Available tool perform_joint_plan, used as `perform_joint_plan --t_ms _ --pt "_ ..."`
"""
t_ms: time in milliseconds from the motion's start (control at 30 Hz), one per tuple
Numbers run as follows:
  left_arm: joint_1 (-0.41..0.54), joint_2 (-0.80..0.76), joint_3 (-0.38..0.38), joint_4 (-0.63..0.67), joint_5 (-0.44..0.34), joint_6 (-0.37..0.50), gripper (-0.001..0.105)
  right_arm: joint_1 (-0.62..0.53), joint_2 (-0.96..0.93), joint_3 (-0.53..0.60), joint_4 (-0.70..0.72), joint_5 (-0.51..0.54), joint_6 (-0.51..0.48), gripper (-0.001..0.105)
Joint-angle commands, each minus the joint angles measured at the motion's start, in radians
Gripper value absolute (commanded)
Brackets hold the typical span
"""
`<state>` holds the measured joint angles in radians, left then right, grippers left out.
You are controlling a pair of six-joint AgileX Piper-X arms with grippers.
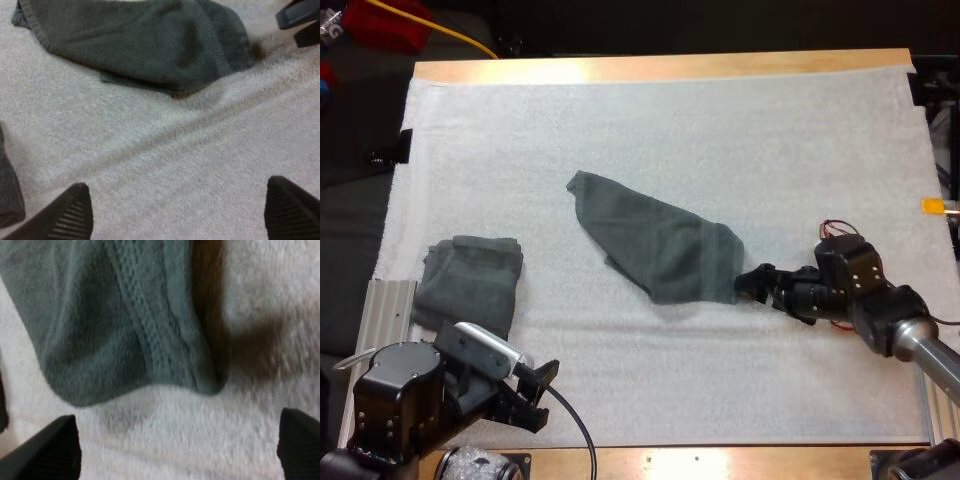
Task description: Pick towel from pile, fold and stack
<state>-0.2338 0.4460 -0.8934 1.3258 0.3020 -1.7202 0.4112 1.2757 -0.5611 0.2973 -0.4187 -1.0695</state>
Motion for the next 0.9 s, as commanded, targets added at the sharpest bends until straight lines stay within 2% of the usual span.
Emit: perform_joint_plan --t_ms 0,367,500,733,867 --pt "-0.003 0.001 -0.001 -0.001 -0.007 -0.002 0.069 -0.002 0.019 -0.001 -0.043 -0.012 0.0 0.078" --pt "-0.003 0.001 -0.001 -0.001 -0.007 -0.002 0.069 0.001 0.156 -0.001 -0.176 -0.066 0.021 0.078" --pt "-0.003 0.001 -0.001 -0.001 -0.007 -0.002 0.069 0.001 0.219 -0.001 -0.237 -0.134 0.021 0.078" --pt "-0.003 0.001 -0.001 -0.001 -0.007 -0.002 0.069 0.001 0.292 -0.001 -0.298 -0.187 0.053 0.078" --pt "-0.003 0.001 -0.001 -0.001 -0.007 -0.002 0.069 0.001 0.321 -0.001 -0.321 -0.233 0.061 0.069"
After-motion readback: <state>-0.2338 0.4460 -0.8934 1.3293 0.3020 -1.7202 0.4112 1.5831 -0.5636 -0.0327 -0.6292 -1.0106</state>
